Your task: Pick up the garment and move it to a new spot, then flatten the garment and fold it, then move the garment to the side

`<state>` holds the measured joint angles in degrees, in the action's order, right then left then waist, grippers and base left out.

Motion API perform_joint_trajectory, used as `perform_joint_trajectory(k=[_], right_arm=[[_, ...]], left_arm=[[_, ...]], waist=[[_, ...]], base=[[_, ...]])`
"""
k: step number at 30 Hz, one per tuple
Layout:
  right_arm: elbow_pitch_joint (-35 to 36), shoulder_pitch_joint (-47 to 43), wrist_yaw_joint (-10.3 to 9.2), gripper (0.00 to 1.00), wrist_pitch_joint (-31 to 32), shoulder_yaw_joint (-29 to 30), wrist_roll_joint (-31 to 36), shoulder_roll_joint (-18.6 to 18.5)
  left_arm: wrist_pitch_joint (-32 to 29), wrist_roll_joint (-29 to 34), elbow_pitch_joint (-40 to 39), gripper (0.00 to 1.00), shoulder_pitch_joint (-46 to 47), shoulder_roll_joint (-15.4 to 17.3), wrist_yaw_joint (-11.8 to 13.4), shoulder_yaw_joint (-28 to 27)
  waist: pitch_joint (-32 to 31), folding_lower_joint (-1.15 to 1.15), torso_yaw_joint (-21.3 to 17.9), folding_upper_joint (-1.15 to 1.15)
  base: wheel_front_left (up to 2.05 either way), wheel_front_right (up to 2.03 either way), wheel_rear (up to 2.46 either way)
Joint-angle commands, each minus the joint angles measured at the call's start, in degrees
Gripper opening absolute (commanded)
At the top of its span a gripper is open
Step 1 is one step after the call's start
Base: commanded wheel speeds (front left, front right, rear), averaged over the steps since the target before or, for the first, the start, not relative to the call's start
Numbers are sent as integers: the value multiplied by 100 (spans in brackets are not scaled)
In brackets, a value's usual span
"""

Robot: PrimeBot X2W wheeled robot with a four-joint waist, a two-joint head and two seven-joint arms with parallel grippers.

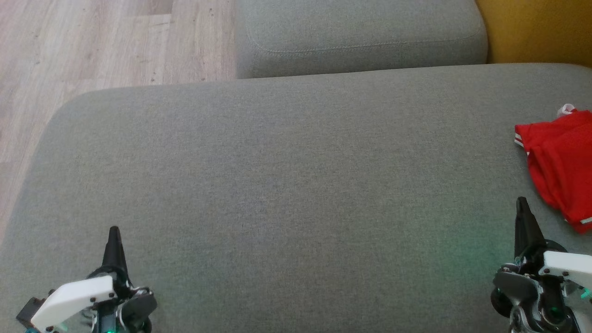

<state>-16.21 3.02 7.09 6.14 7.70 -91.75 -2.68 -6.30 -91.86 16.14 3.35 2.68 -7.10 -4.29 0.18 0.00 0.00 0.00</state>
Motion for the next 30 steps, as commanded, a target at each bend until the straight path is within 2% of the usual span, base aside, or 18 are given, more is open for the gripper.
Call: perform_joint_trajectory(k=[1, 30], right_arm=[[218, 317, 40, 0, 38, -114, -38, -20], [218, 317, 40, 0, 37, -116, -40, -20]], left_arm=[[-20, -29, -208, 0, 285, 20, -38, -224], [-19, -30, -209, 0, 285, 20, -38, -224]], waist=[[-1, 0, 0, 0], [-1, 0, 0, 0]], base=[[0, 0, 0], [0, 0, 0]])
